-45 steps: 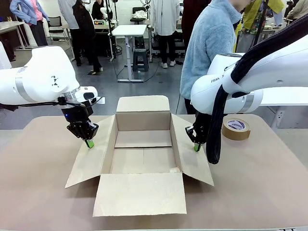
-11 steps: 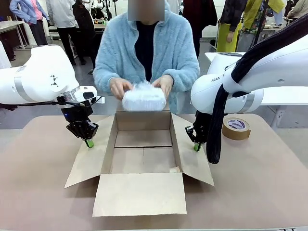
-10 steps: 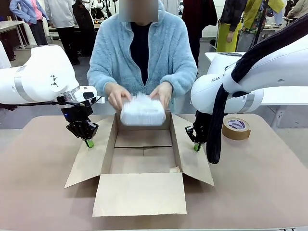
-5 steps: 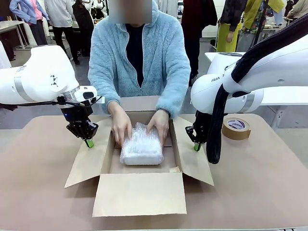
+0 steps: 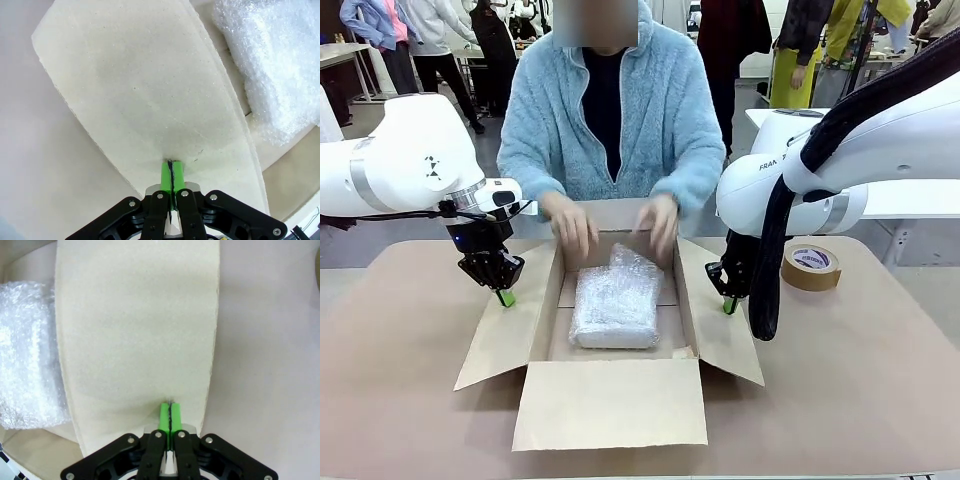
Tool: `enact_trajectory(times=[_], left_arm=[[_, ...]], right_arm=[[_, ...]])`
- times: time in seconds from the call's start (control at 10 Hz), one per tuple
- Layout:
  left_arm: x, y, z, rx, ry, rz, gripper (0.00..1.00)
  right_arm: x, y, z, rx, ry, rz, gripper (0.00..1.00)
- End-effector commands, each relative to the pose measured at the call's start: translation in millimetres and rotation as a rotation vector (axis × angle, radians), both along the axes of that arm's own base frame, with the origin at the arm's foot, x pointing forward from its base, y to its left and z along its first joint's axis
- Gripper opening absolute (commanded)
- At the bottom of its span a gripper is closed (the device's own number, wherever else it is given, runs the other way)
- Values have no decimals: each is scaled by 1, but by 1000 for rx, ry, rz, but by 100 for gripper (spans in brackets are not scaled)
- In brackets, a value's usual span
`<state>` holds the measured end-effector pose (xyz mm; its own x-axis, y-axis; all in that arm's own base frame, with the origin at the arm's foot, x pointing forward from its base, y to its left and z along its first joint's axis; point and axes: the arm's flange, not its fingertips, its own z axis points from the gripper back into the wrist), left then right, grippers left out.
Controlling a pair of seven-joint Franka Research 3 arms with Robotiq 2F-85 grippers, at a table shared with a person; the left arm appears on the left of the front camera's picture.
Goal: Wrap the clocks to prevent damage.
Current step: Once the human has placed the objects inside and stepped back, release both hands from the side flaps of the Package Box.
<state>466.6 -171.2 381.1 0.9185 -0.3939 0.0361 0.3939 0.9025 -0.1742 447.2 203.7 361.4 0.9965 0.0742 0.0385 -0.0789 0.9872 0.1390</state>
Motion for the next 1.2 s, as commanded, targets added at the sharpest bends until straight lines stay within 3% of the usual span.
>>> enact_trajectory(times=[0.0,0.3,0.5,0.7,0.8,0.9,1.0,1.1], left_arm=[[1,0,0,16,-14,17,0],[0,0,0,0,0,0,0],[6,14,51,-29,-6,-130,0],[-4,29,126,6,-2,-370,0],[-14,40,149,9,25,-473,0],[-18,47,161,-38,24,-504,0],[-13,48,165,-47,-14,-417,0],[-25,36,161,-25,10,-441,0]], right_arm=[[0,1,-1,-6,1,-15,0],[0,0,0,0,0,0,1],[-12,-10,55,-25,-59,206,1],[-38,-29,130,-117,-111,340,1],[-53,-40,157,-144,-63,460,1],[-65,-47,170,-209,-25,587,1],[-62,-54,173,-280,-29,458,1],[-65,-38,165,-146,-51,453,1]])
